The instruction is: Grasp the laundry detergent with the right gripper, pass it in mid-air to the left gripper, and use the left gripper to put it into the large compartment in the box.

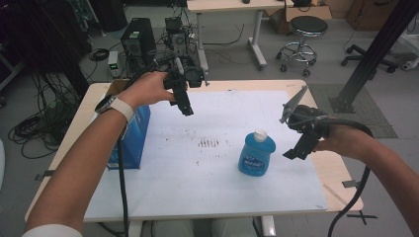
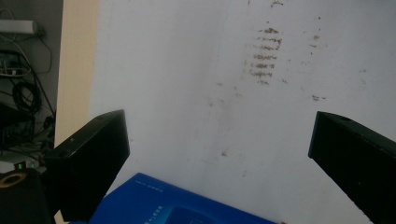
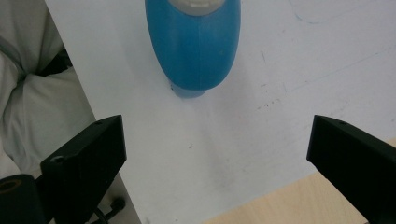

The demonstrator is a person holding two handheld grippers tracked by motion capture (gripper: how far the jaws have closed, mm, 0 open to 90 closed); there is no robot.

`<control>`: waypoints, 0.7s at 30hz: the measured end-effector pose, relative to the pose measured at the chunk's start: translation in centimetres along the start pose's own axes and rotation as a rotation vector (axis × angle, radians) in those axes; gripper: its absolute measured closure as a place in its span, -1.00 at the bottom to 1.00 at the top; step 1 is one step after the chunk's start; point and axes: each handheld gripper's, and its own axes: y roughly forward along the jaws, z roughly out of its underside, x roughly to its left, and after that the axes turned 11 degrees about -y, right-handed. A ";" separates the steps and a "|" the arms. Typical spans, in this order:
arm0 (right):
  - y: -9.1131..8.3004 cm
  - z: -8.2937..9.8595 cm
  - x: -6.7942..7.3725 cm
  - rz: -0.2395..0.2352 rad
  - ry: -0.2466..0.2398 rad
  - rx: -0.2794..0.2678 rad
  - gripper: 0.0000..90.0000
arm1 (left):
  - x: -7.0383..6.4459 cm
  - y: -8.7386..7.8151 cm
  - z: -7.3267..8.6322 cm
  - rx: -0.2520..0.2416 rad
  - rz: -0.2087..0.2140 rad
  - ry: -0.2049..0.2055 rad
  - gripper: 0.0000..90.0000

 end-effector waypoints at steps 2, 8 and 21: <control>0.0 -0.1 0.0 0.002 -0.002 -0.004 -0.91 | 0.0 0.0 0.1 0.000 0.000 -0.002 -0.87; 0.0 -0.2 -0.1 -0.004 -0.010 -0.017 -0.91 | 0.1 -0.1 0.2 -0.002 0.001 -0.007 -0.87; 0.3 0.3 -0.1 0.001 -0.005 -0.070 -0.91 | -0.2 -0.6 0.3 -0.010 -0.001 -0.008 -0.88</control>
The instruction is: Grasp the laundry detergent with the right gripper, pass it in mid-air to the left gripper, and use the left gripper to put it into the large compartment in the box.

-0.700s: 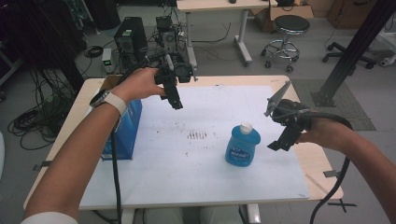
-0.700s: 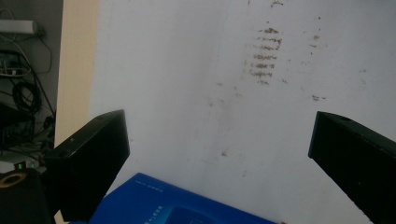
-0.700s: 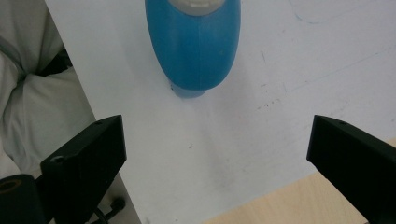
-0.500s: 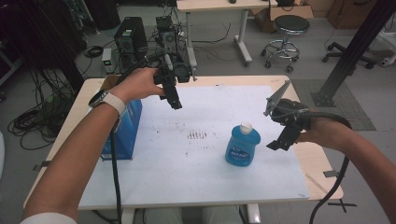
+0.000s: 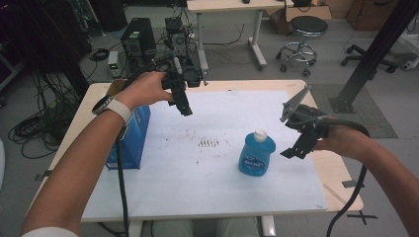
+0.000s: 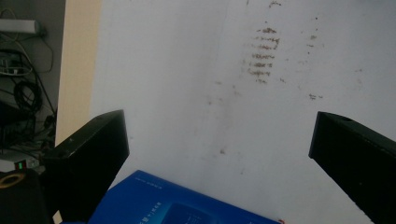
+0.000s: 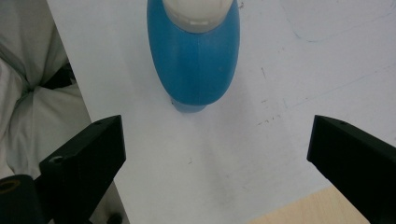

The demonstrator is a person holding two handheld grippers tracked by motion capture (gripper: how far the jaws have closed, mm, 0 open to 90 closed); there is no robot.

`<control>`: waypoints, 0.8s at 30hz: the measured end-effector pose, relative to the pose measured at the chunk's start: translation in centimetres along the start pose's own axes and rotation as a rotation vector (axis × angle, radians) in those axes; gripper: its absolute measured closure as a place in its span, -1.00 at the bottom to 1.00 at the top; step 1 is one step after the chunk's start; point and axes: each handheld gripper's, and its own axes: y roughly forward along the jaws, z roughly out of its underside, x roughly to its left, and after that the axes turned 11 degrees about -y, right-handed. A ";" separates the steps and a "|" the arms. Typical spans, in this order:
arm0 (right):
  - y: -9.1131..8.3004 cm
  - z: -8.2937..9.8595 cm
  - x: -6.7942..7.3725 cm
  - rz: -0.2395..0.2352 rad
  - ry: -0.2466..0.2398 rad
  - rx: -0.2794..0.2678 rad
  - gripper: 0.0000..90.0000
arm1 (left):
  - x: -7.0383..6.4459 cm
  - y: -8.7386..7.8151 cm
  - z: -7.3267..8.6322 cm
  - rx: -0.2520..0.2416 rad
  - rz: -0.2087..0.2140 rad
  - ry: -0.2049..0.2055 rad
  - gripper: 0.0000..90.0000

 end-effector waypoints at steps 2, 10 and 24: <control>0.1 0.2 0.0 0.000 -0.001 -0.014 -0.91 | -0.1 0.0 0.0 -0.004 -0.001 -0.001 -0.88; 0.4 1.1 0.3 0.023 0.000 -0.102 -0.91 | -0.2 -0.2 0.0 -0.010 0.001 0.003 -0.88; 2.1 3.6 0.9 0.047 0.014 -0.227 -0.91 | -0.3 -0.4 0.3 -0.026 0.001 -0.001 -0.88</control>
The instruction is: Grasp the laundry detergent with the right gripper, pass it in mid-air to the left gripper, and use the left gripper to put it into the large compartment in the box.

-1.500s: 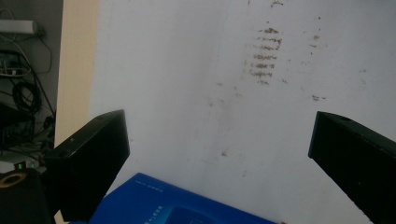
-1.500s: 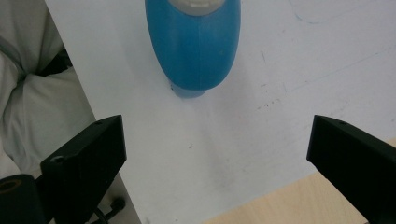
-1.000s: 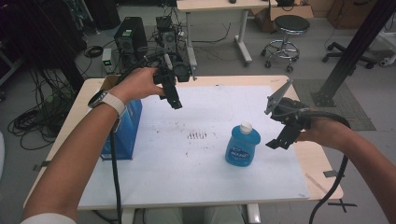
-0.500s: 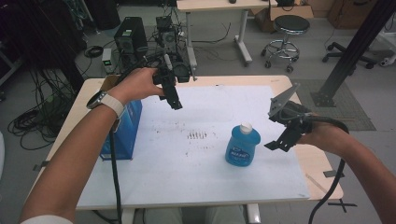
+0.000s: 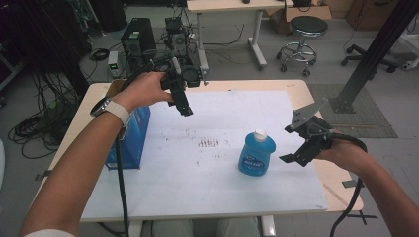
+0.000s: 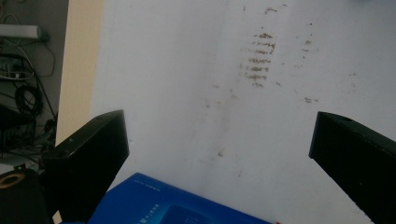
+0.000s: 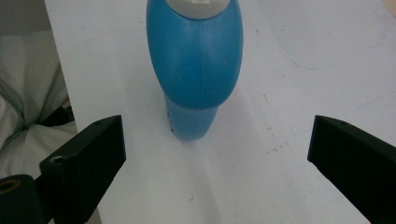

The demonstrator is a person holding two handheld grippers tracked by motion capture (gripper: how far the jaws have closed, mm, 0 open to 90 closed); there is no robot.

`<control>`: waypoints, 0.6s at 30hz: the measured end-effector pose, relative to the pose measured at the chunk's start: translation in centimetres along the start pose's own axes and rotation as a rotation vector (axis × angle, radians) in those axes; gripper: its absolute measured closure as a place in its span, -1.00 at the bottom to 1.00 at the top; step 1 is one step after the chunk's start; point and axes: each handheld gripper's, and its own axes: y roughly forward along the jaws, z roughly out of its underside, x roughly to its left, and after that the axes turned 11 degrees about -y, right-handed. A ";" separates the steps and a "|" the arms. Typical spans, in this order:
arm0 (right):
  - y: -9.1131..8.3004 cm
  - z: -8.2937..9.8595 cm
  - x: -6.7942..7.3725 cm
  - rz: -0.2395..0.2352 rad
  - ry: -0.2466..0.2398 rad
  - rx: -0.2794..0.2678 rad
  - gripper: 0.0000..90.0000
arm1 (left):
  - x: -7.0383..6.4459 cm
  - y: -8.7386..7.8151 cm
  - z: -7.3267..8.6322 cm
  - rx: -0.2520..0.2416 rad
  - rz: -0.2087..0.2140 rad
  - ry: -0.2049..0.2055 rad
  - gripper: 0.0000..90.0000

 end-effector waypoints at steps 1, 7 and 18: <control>0.1 0.2 0.0 0.001 0.005 -0.009 -0.91 | 0.0 -0.1 0.0 -0.001 -0.001 -0.002 -0.88; 1.0 1.6 0.3 0.007 0.013 -0.075 -0.91 | 0.0 -0.3 0.2 -0.008 -0.002 0.001 -0.88; 2.5 4.0 0.7 0.018 0.043 -0.169 -0.92 | 0.0 -0.1 0.5 -0.003 -0.002 -0.009 -0.88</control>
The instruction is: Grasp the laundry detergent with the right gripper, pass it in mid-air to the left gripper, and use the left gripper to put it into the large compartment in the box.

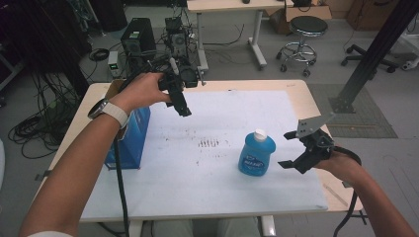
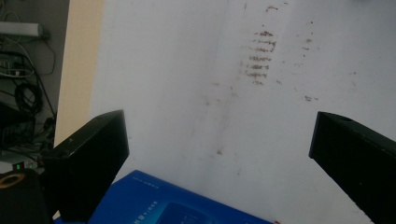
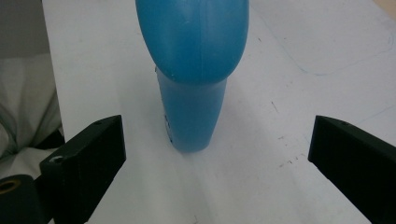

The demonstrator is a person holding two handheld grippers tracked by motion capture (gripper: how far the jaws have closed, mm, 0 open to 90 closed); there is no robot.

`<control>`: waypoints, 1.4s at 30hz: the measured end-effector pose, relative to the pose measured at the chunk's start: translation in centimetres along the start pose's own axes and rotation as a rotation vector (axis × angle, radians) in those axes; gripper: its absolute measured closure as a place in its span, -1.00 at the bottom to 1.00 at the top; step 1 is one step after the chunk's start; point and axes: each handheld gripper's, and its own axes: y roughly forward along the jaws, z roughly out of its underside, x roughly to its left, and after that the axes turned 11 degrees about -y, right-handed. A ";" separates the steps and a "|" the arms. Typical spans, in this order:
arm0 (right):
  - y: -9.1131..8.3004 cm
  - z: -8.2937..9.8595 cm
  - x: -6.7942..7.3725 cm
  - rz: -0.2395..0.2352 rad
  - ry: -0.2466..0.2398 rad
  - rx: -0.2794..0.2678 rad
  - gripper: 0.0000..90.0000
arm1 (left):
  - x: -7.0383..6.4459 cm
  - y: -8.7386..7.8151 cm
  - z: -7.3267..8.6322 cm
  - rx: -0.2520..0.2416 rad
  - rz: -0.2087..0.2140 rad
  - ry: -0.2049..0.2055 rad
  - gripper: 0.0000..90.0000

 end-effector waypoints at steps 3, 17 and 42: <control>0.1 0.3 0.1 0.004 0.008 -0.015 -0.92 | 0.1 0.0 0.0 -0.004 0.000 -0.006 -0.88; 1.3 2.2 0.6 0.024 0.045 -0.122 -0.92 | 0.1 0.0 0.1 -0.005 0.001 -0.007 -0.88; 3.5 2.8 0.8 0.027 0.064 -0.193 -0.92 | 0.3 0.4 0.1 0.002 0.009 -0.017 -0.88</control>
